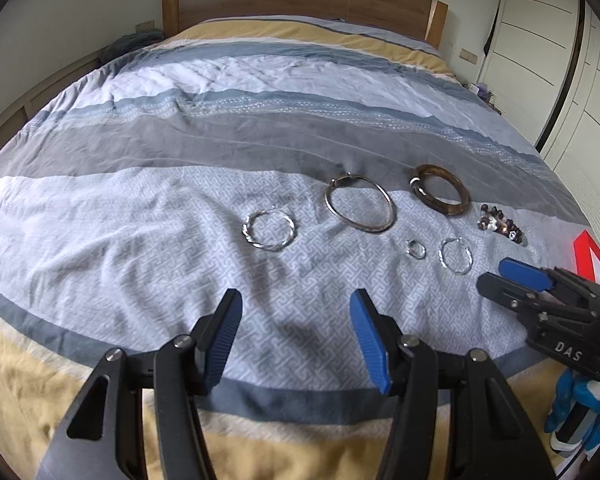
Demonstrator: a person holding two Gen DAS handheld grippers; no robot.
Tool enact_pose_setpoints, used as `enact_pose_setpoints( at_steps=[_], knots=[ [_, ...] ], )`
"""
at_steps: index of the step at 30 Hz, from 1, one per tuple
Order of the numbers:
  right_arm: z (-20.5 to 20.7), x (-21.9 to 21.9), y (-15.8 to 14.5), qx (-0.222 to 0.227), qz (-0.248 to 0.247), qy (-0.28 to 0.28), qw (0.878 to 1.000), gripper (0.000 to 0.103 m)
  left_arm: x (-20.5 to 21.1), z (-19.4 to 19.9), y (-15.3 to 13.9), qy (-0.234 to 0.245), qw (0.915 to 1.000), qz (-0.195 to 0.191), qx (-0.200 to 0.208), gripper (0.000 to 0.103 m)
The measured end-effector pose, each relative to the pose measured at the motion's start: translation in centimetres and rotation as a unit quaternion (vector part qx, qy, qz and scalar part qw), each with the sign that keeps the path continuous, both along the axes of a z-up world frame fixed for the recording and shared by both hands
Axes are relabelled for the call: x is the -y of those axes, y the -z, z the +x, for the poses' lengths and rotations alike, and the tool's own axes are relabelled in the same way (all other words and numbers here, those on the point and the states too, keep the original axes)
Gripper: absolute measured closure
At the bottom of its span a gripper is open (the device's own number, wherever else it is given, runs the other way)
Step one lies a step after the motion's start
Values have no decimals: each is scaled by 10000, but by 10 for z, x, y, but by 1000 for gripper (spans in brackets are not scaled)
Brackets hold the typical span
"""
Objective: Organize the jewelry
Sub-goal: 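Grasp the twisted silver bracelet with the right tool while the left tool grasps a silver hoop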
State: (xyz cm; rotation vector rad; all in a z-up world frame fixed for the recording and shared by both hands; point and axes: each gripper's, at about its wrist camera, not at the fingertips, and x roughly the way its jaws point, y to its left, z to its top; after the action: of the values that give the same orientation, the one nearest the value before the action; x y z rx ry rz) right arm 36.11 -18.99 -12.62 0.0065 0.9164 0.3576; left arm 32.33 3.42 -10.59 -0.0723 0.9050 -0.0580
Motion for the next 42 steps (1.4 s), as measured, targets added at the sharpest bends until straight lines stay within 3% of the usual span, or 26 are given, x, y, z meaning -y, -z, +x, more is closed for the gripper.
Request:
enact_pose_setpoints(
  at_steps=[10, 14, 22, 31, 38, 42],
  knots=[
    [34, -14, 25, -27, -176, -250, 9995, 51, -18, 30, 16, -368, 9993, 91, 53, 49],
    [40, -15, 32, -15, -244, -225, 9994, 64, -26, 40, 20, -489, 9988, 34, 63, 49],
    [38, -8, 34, 66, -36, -229, 9997, 64, -34, 56, 27, -667, 9977, -75, 69, 49],
    [41, -7, 39, 18, 36, -243, 9997, 63, -33, 77, 42, -694, 9974, 22, -198, 51],
    [38, -6, 37, 89, 81, -216, 9997, 64, -35, 73, 40, -695, 9975, -2, -139, 91],
    [29, -1, 31, 151, 159, -176, 9996, 64, -34, 66, 35, -626, 9979, -99, -117, 98]
  ],
)
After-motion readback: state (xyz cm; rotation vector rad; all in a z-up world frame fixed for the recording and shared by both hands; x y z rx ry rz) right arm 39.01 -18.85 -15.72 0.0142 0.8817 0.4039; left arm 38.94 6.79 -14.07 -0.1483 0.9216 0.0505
